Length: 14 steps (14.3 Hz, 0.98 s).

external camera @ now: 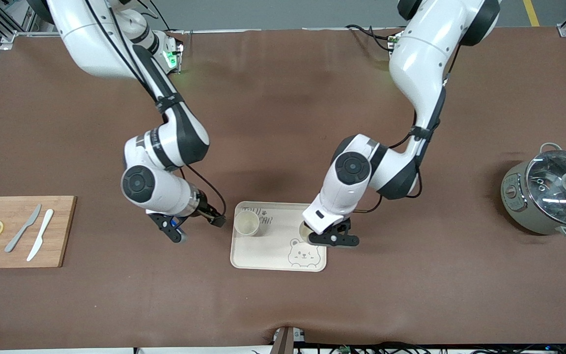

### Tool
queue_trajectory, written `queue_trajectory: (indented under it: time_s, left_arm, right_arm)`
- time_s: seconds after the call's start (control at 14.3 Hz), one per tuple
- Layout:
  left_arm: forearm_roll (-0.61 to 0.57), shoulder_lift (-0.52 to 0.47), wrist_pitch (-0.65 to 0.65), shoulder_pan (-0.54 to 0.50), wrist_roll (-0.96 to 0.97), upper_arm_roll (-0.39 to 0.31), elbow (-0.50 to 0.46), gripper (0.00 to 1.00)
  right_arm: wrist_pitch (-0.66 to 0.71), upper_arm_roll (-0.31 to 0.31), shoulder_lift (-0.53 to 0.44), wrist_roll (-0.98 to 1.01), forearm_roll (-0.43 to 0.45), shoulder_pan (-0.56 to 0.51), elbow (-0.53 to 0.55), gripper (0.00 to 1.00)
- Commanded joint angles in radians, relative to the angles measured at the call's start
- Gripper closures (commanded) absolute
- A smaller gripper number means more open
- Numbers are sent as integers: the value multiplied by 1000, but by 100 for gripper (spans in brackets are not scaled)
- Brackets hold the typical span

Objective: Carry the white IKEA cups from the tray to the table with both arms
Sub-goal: 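Reach the right gripper toward the other white cup on the tray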

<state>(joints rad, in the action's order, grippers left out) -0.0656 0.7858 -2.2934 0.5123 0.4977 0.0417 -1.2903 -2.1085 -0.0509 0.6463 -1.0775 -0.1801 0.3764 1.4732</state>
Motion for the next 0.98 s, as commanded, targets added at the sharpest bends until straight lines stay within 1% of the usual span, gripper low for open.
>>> queue_trajectory:
  time_s: [0.0, 0.14, 0.21, 0.49, 0.63, 0.7, 0.77, 0.84, 0.91]
  left_arm:
    - [15, -182, 2, -85, -60, 61, -214, 100]
    - [15, -256, 2, -171, -100, 124, -295, 100]
    - [15, -287, 2, -204, -116, 144, -331, 100]
    - [15, -390, -3, -273, -188, 156, -452, 100]
    - [15, -431, -11, -294, -199, 161, -500, 100]
    - [15, -447, -20, -308, -202, 164, -523, 100]
    - [15, -470, -52, -323, -209, 170, -561, 100]
    - [15, -490, -102, -342, -220, 178, -607, 100]
    - [15, -508, -145, -366, -226, 190, -650, 100]
  right_arm:
    - [-15, 11, 38, -64, 21, 39, -37, 0]
    - [-19, 11, 42, -67, 21, 44, -42, 0]
    - [-36, 11, 53, -70, 21, 47, -51, 0]
    - [-79, 13, 79, -99, 25, 73, -57, 1]
    - [-99, 13, 95, -101, 27, 81, -60, 6]
    - [-102, 13, 101, -102, 27, 85, -62, 11]
    - [-103, 13, 105, -101, 27, 85, -62, 14]
    - [-103, 13, 108, -101, 30, 99, -62, 21]
    - [-103, 13, 111, -102, 33, 99, -60, 40]
